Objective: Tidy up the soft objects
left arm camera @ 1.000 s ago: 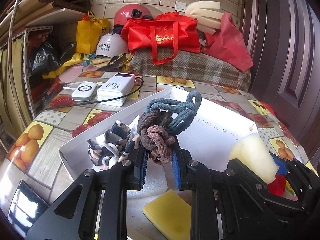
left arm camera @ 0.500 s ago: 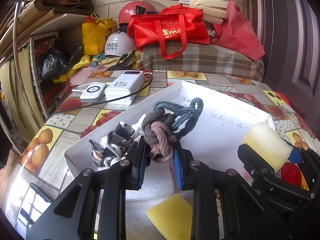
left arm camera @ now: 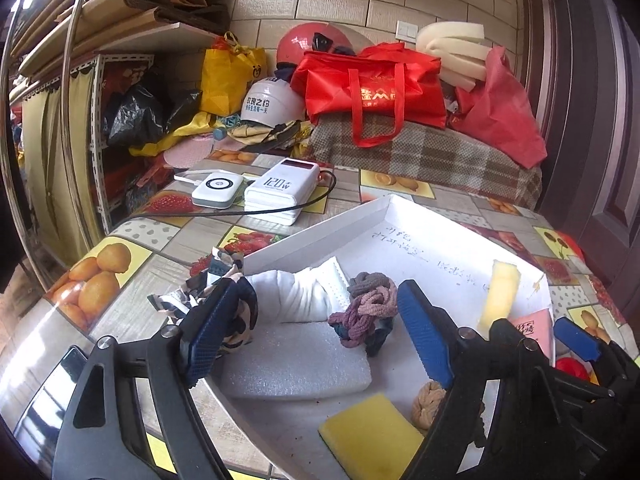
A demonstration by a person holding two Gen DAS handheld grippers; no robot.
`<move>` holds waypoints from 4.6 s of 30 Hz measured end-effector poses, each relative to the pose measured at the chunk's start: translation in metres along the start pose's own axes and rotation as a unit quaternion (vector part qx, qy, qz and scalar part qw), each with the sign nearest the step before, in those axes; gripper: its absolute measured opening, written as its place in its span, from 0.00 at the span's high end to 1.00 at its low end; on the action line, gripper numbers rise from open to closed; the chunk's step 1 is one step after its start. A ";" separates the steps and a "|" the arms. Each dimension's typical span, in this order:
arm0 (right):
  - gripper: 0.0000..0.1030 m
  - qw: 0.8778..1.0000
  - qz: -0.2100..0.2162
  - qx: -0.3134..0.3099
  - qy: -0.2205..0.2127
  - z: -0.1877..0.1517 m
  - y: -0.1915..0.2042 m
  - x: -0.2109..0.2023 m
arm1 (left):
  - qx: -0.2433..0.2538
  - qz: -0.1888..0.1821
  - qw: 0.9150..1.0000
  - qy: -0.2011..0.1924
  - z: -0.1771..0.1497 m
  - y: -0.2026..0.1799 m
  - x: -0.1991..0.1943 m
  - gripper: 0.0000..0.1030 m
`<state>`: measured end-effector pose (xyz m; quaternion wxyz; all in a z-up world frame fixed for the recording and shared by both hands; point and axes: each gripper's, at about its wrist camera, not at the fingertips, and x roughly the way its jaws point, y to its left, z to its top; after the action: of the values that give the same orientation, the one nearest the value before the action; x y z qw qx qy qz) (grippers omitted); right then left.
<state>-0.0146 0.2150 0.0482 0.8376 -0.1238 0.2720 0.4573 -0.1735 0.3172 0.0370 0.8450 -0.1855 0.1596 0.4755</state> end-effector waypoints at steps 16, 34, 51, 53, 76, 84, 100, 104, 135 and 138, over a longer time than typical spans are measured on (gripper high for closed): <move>0.00 0.992 0.012 -0.073 -0.098 -0.006 0.023 -0.035 | -0.005 0.002 0.998 -0.060 -0.005 0.005 -0.030 0.18; 0.00 0.974 -0.013 -0.171 -0.148 -0.043 0.042 -0.087 | -0.061 0.013 0.997 -0.052 -0.024 0.020 -0.064 0.18; 0.00 0.997 -0.031 0.008 -0.071 -0.058 -0.139 -0.121 | 0.058 -0.133 0.989 -0.039 -0.038 -0.045 -0.084 0.18; 0.00 0.997 -0.024 0.048 -0.054 -0.059 -0.164 -0.120 | 0.107 -0.150 0.982 -0.049 -0.042 -0.063 -0.091 0.18; 0.31 0.986 0.042 0.128 0.093 -0.064 -0.205 -0.062 | 0.318 -0.222 0.915 0.109 -0.098 -0.188 -0.079 0.18; 0.46 0.988 0.051 0.117 0.089 -0.059 -0.198 -0.060 | 0.294 -0.247 0.914 0.127 -0.095 -0.182 -0.073 0.46; 0.48 0.997 0.006 0.036 -0.063 -0.057 -0.166 -0.119 | 0.226 -0.226 0.947 0.018 -0.074 -0.151 -0.103 0.47; 0.47 0.996 0.001 0.021 -0.084 -0.061 -0.156 -0.130 | 0.198 -0.207 0.958 -0.023 -0.070 -0.137 -0.113 0.47; 0.47 0.991 0.008 -0.098 -0.092 -0.064 -0.097 -0.126 | 0.161 -0.181 0.970 -0.032 -0.066 -0.122 -0.110 0.46; 0.47 0.990 0.010 -0.103 -0.092 -0.064 -0.092 -0.126 | 0.157 -0.179 0.971 -0.032 -0.065 -0.121 -0.109 0.46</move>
<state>-0.0146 0.0476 0.0632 0.8371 -0.1638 0.1469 0.5008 -0.1297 0.1479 0.0482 0.9396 -0.0608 0.1698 0.2908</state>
